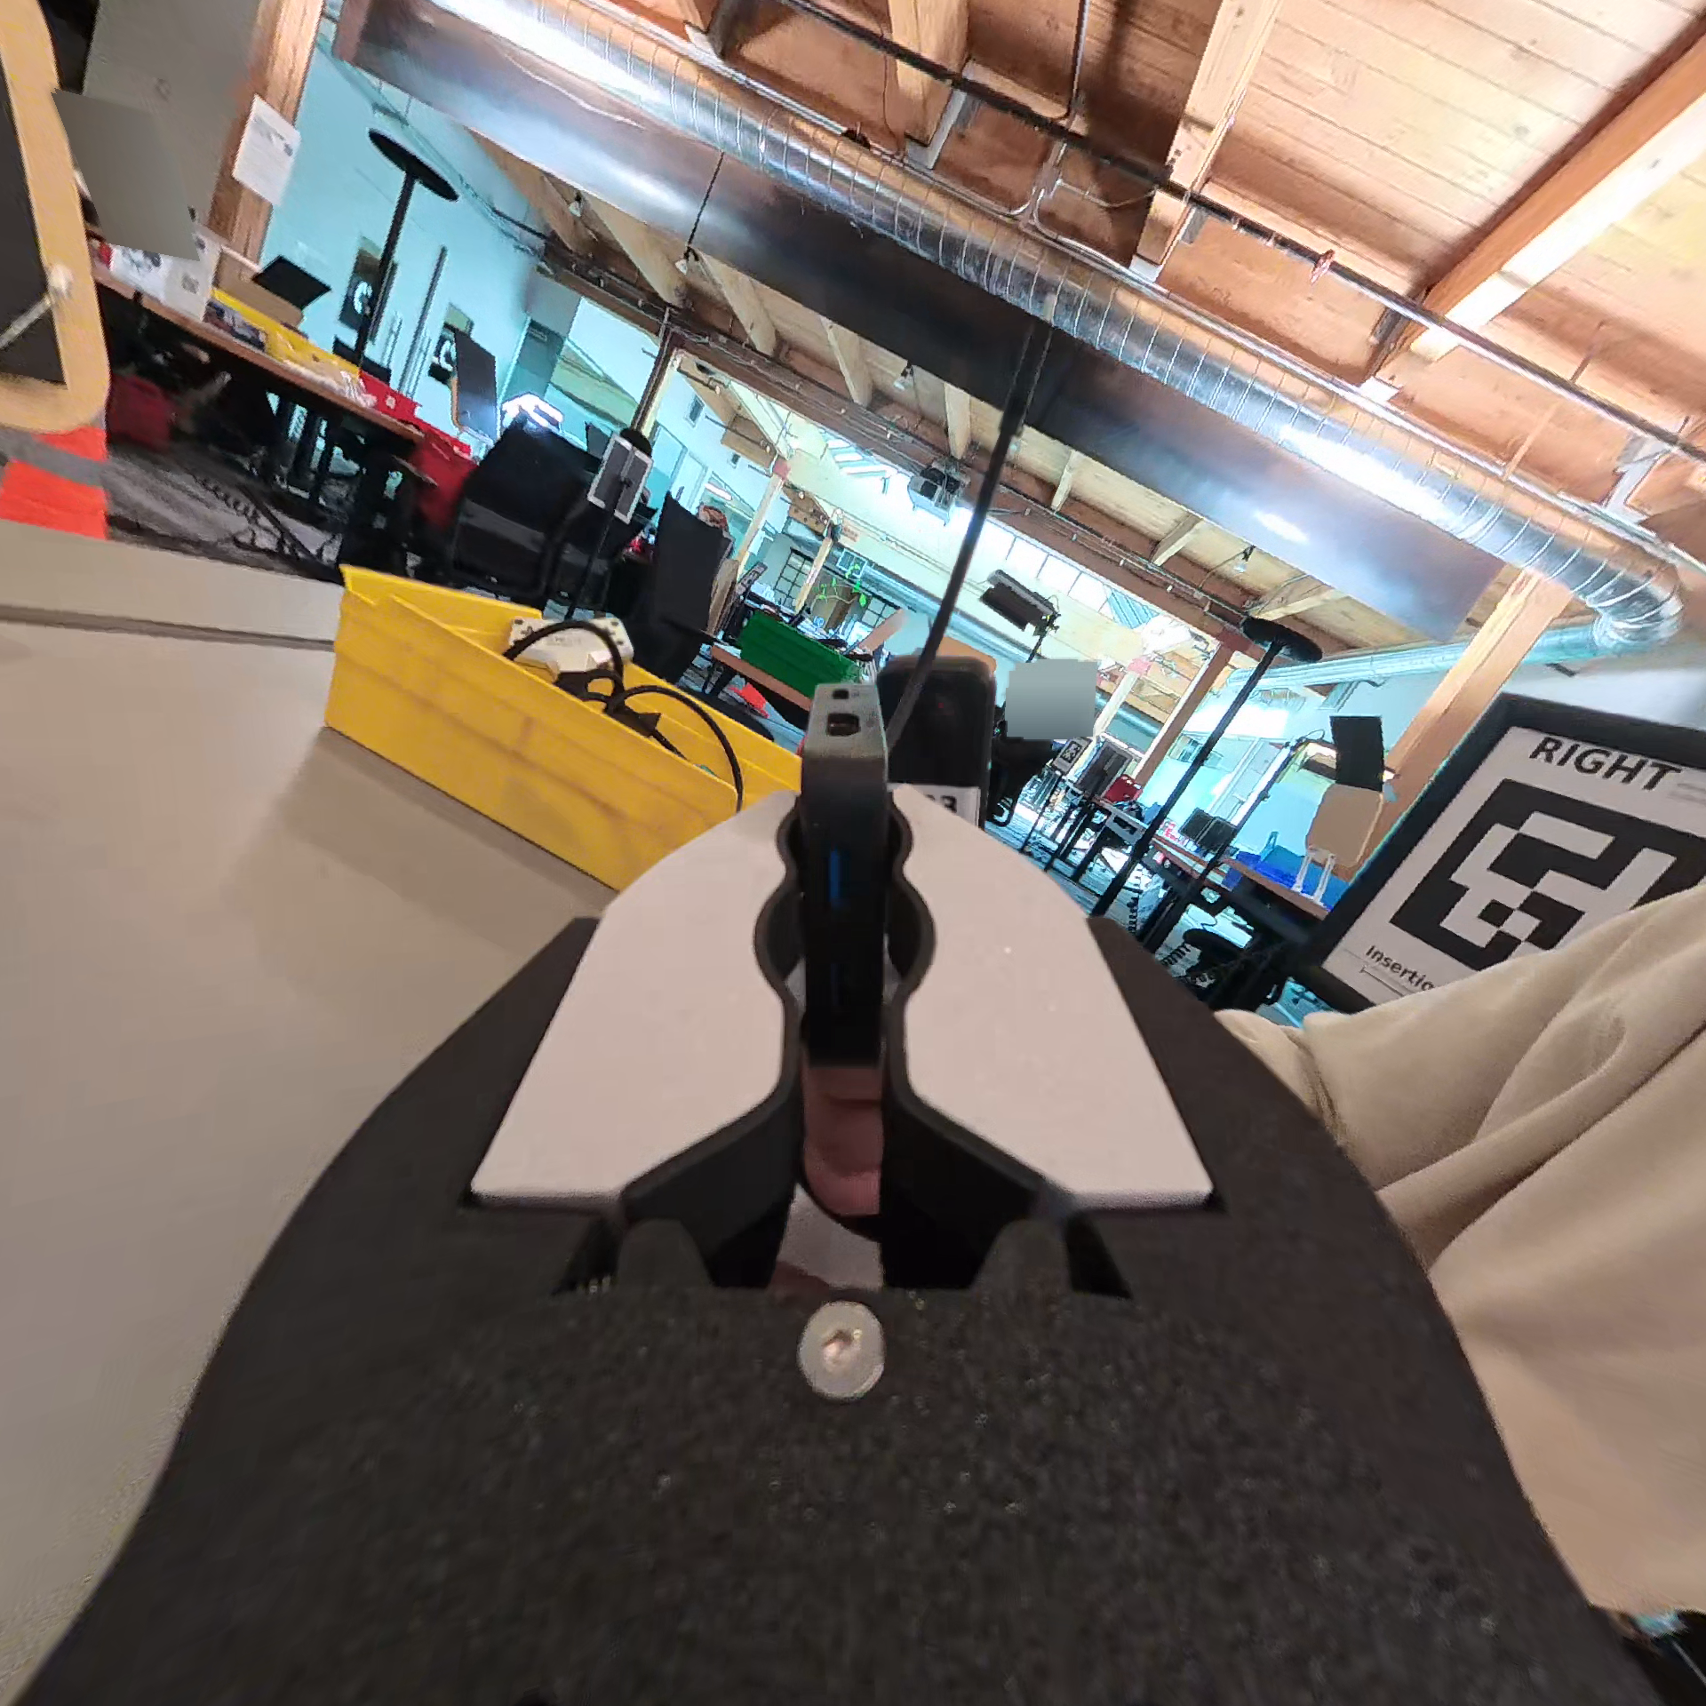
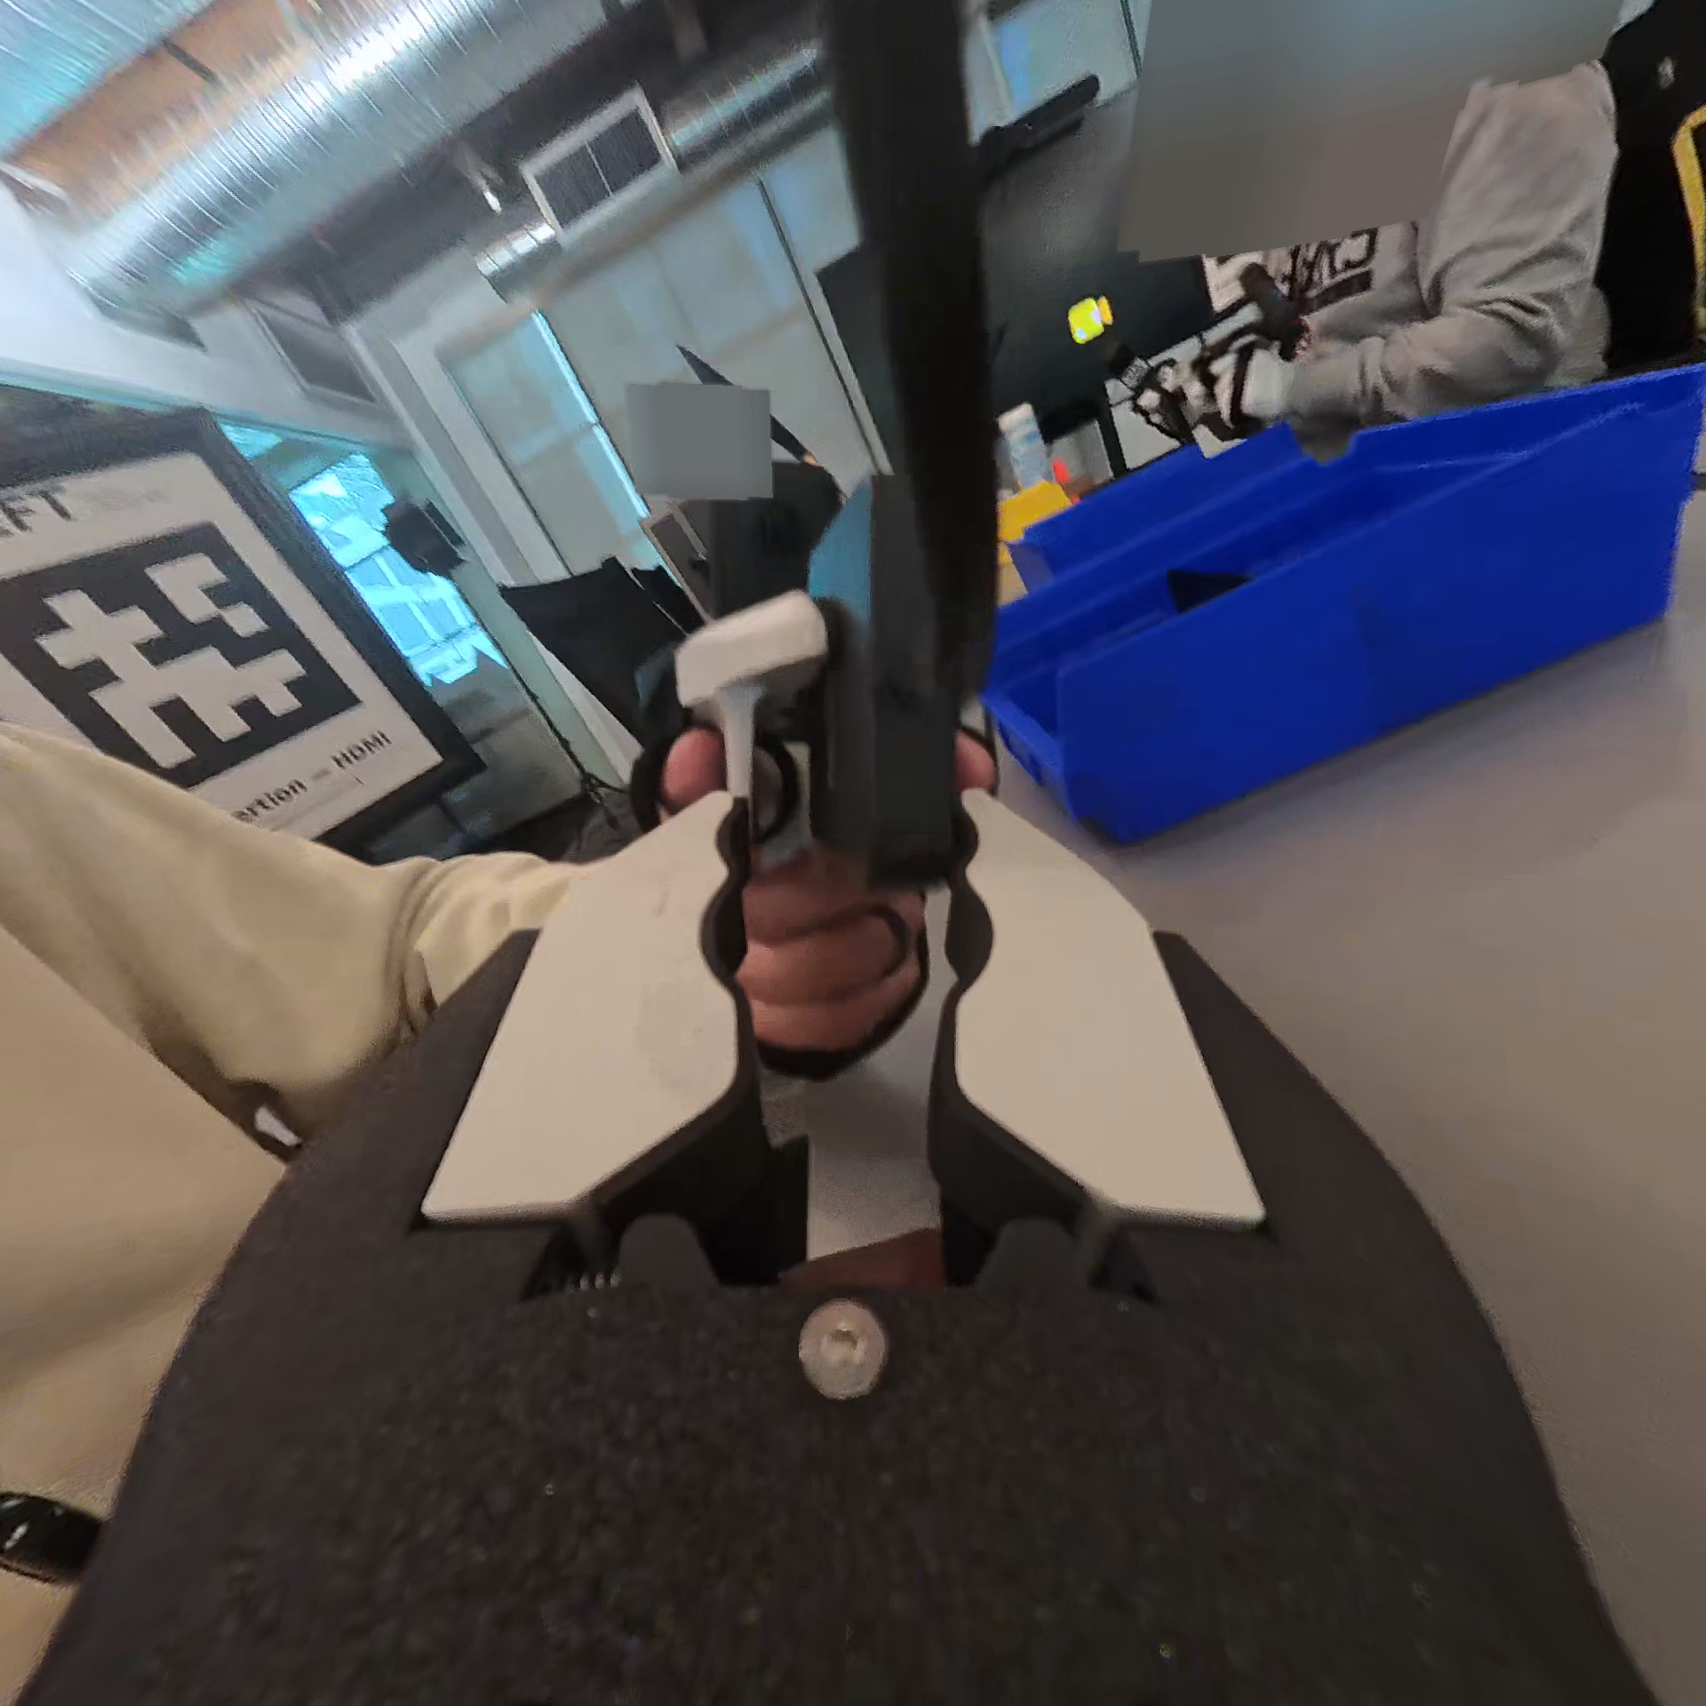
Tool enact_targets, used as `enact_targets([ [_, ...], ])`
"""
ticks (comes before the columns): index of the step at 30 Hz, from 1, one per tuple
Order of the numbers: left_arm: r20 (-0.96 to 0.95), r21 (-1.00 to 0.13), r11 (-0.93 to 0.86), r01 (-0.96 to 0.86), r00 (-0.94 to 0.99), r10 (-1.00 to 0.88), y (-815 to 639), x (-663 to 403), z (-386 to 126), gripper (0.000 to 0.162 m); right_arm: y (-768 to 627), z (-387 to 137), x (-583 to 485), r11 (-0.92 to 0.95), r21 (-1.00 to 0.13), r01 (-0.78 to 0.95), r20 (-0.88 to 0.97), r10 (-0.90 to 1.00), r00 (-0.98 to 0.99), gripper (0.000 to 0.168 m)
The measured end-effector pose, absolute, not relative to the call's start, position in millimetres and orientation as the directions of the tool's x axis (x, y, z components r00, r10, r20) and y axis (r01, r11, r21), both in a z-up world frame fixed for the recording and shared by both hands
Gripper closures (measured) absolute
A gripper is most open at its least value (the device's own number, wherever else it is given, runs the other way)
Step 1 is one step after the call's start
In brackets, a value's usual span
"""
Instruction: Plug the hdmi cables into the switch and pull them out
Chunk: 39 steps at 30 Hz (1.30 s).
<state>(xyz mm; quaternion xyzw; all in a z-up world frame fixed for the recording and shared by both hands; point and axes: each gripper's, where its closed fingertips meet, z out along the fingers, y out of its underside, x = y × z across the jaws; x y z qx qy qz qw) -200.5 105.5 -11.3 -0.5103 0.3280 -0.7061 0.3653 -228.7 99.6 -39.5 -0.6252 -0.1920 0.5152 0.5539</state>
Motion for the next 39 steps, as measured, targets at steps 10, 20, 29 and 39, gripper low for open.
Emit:
enact_targets([
  [10,0.462,-0.876,-0.465,0.129,-0.054,-0.885,125.1,-214.4,-27.8,0.129,113.3,-33.9,-197.6,-0.302,-0.87,-0.39,-0.462,0.774,0.432,0.155],
  [20,0.177,-0.93,-0.291,-0.225,0.419,-0.891,159.9,-231.4,-106.0,0.128,176.2,18.0,80.7,-0.243,-0.962,-0.127,-0.166,0.149,0.975,0.155],
  [29,0.028,-0.939,-0.178,-0.295,0.45,-0.893,162.9,-227.4,-107.4,0.127,228.2,-67.4,261.7,-0.837,-0.333,0.435,0.443,0.268,0.856,0.154],
  [39,-0.084,-0.931,-0.103,-0.351,0.477,-0.875,171.4,-239.5,-112.2,0.129,229.0,-137.8,256.5,-0.914,0.06,0.402,0.065,0.405,0.912,0.151],
])
